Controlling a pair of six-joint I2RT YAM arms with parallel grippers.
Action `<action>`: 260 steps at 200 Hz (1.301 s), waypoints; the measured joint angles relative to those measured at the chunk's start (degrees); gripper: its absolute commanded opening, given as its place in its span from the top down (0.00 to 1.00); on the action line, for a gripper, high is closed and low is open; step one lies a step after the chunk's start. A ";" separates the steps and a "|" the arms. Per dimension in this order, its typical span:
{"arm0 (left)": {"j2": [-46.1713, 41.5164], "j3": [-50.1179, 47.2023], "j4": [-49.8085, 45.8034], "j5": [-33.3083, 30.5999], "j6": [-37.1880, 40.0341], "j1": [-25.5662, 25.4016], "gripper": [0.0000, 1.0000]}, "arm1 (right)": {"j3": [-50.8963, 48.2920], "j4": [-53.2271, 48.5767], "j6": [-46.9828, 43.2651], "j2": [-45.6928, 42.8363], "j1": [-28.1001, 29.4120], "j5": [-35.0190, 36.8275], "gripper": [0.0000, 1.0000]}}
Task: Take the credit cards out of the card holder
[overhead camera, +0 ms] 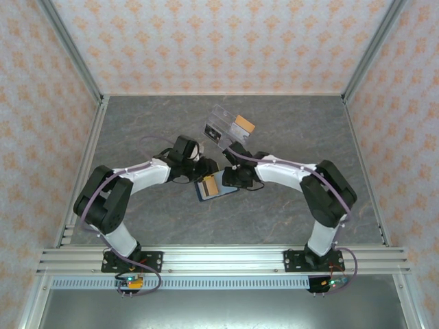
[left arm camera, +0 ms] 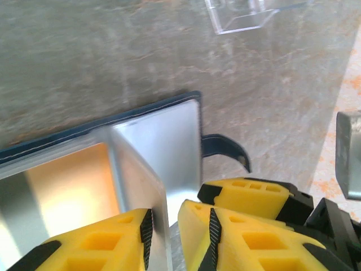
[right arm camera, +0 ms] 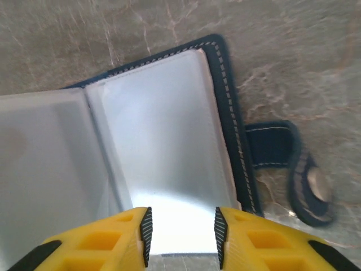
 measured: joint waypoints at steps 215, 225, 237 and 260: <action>2.89 -1.38 0.59 -3.32 -2.89 -0.57 0.71 | 0.52 3.61 1.09 1.46 -1.09 -0.52 0.72; 2.89 -1.38 0.70 -3.26 -2.91 -0.59 0.71 | 1.03 3.06 1.09 2.01 -1.09 -0.50 0.71; 2.91 -1.38 0.74 -3.08 -2.91 -0.59 0.71 | 1.53 2.58 1.09 2.64 -1.09 -0.48 0.70; 2.99 -1.38 0.98 -3.04 -2.91 -0.59 0.71 | 2.27 1.66 1.09 4.07 -1.09 -0.50 0.69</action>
